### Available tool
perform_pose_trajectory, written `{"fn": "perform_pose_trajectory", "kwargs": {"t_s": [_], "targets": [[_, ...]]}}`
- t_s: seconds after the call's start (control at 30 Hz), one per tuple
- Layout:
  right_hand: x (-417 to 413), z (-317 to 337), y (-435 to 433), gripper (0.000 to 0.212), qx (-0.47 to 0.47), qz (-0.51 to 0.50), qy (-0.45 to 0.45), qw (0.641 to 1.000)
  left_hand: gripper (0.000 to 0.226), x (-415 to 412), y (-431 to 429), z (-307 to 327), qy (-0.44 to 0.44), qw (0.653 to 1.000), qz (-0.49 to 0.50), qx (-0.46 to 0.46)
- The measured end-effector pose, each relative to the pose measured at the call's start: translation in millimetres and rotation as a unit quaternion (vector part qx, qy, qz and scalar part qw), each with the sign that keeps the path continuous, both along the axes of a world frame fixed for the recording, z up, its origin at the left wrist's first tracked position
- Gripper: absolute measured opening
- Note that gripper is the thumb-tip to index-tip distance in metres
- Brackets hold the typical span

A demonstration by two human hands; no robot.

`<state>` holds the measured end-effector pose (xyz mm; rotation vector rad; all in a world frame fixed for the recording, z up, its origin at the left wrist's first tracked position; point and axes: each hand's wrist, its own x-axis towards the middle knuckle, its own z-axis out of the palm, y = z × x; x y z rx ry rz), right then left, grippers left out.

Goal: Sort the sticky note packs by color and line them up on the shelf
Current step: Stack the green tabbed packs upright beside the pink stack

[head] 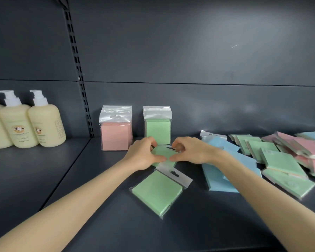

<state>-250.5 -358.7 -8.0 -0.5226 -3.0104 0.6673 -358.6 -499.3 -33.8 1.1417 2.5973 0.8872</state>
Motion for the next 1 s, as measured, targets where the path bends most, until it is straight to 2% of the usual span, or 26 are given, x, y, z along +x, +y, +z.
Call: {"fn": "perform_pose_trajectory", "kwargs": {"t_s": [0.17, 0.33, 0.43, 0.5, 0.53, 0.6, 0.67, 0.73, 0.8, 0.87, 0.93, 1.0], "targets": [[3.1, -5.3, -2.8, 0.046, -0.021, -0.003, 0.021, 1.0, 0.06, 6.2, -1.4, 4.7, -0.076, 0.994, 0.03, 0.073], [7.4, -10.3, 1.1, 0.04, -0.08, -0.012, 0.075, 0.994, 0.044, 14.5, -5.0, 4.0, -0.156, 0.968, 0.057, 0.187], [8.1, -10.8, 0.9, 0.054, -0.108, -0.024, 0.126, 0.986, 0.046, 18.8, -10.9, 6.3, -0.205, 0.938, 0.058, 0.273], [8.6, -5.8, -1.3, 0.072, -0.181, -0.049, 0.17, 0.967, 0.048, 23.3, -15.2, 10.2, -0.239, 0.917, 0.047, 0.315], [9.4, -2.7, -2.5, 0.074, -0.237, -0.056, 0.192, 0.951, 0.046, 26.4, -17.3, 12.9, -0.257, 0.907, 0.035, 0.331], [12.9, 2.8, -4.1, 0.065, -0.338, -0.05, 0.22, 0.914, 0.037, 31.7, -20.6, 18.5, -0.281, 0.896, -0.002, 0.345], [17.7, 6.3, -4.4, 0.055, -0.381, -0.039, 0.234, 0.893, 0.025, 35.8, -26.9, 24.3, -0.275, 0.91, -0.034, 0.308], [20.8, 6.9, -2.1, 0.055, -0.392, -0.04, 0.249, 0.885, 0.021, 38.6, -37.3, 29.1, -0.214, 0.958, -0.051, 0.184], [22.2, 6.7, 1.0, 0.058, -0.395, -0.047, 0.255, 0.881, 0.044, 41.1, -48.6, 27.4, -0.109, 0.993, -0.046, 0.003], [23.1, 7.1, 2.1, 0.059, -0.397, -0.048, 0.25, 0.882, 0.072, 45.9, -55.7, 24.1, -0.034, 0.991, -0.032, -0.129], [24.0, 6.2, 1.0, 0.059, -0.402, -0.04, 0.239, 0.883, 0.075, 50.7, -56.8, 24.4, -0.028, 0.986, -0.023, -0.16], [25.2, 5.4, -2.3, 0.06, -0.401, -0.031, 0.224, 0.888, 0.061, 53.8, -54.7, 26.7, -0.056, 0.987, -0.023, -0.146]]}}
